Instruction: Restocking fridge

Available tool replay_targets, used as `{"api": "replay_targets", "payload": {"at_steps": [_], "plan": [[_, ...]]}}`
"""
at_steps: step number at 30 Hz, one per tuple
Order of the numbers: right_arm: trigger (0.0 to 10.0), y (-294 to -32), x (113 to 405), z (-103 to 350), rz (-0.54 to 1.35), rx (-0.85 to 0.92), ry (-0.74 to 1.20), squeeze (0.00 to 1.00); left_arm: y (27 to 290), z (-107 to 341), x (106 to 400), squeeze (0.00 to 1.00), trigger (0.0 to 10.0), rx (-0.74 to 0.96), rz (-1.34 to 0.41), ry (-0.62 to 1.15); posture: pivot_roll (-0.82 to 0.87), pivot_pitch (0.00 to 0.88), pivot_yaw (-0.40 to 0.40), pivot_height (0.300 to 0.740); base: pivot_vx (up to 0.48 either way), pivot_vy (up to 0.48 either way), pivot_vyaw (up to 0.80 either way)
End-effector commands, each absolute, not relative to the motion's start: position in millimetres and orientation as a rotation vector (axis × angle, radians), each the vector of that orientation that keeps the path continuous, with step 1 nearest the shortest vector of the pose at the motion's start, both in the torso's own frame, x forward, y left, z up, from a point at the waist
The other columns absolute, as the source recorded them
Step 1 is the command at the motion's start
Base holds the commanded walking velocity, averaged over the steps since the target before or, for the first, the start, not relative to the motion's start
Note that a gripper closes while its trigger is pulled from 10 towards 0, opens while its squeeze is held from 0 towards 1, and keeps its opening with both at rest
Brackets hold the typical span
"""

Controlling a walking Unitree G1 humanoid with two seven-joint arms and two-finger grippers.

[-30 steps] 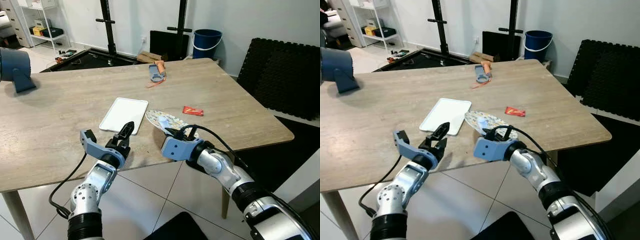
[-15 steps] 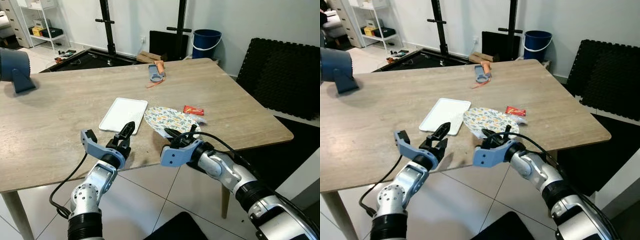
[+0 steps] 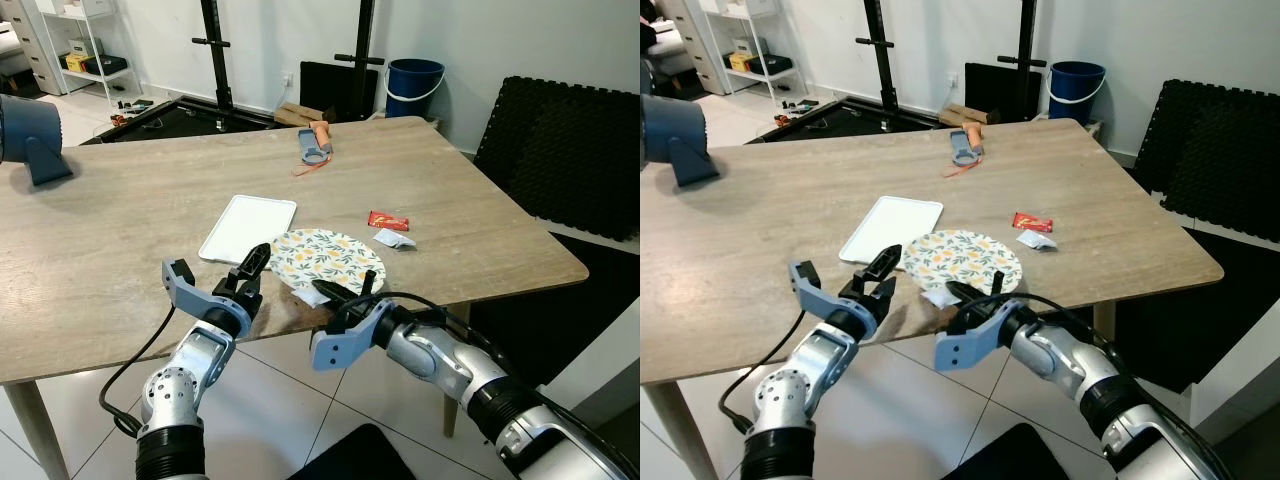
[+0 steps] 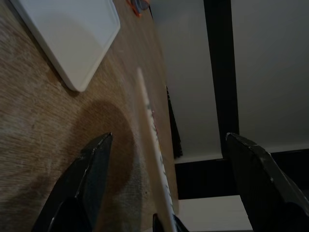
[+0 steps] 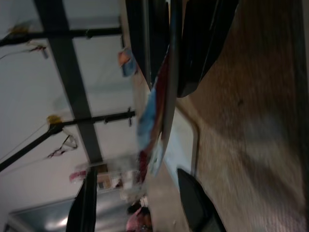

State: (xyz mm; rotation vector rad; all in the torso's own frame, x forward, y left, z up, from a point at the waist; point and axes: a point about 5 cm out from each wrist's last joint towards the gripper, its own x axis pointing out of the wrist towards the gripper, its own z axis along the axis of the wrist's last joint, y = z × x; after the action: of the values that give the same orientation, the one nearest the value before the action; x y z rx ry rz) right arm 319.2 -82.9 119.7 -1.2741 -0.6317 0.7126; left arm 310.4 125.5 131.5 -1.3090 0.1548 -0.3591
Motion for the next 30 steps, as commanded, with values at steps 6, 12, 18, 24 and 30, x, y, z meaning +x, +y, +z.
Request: {"api": "replay_targets", "payload": {"at_steps": [6,12,18,24,30], "plan": [[10.0,-66,297,122,0.772,-1.273,-0.831,0.00,111,110,297,0.12,10.0,-1.408,-0.388,0.246,-0.01,0.072,0.043,0.740,0.000,0.000,0.00],[10.0,-57,285,122,0.815,-1.262,-0.910,0.00,113,99,294,0.00,10.0,-1.394,-0.437,0.315,-0.01,0.072,0.042,0.740,0.000,0.000,0.00],[10.0,-56,282,123,0.821,-1.276,-0.960,0.00,120,96,291,0.00,10.0,-1.398,-0.522,0.353,-0.02,0.066,0.045,0.740,0.000,0.000,0.00],[10.0,-55,279,124,0.835,-1.283,-0.986,0.00,122,97,290,0.00,10.0,-1.385,-0.559,0.362,-0.02,0.062,0.046,0.740,0.000,0.000,0.00],[10.0,-56,275,119,0.891,-1.297,-0.987,0.00,125,101,292,0.00,10.0,-1.384,-0.578,0.344,-0.02,0.059,0.040,0.740,0.000,0.000,0.00]]}}
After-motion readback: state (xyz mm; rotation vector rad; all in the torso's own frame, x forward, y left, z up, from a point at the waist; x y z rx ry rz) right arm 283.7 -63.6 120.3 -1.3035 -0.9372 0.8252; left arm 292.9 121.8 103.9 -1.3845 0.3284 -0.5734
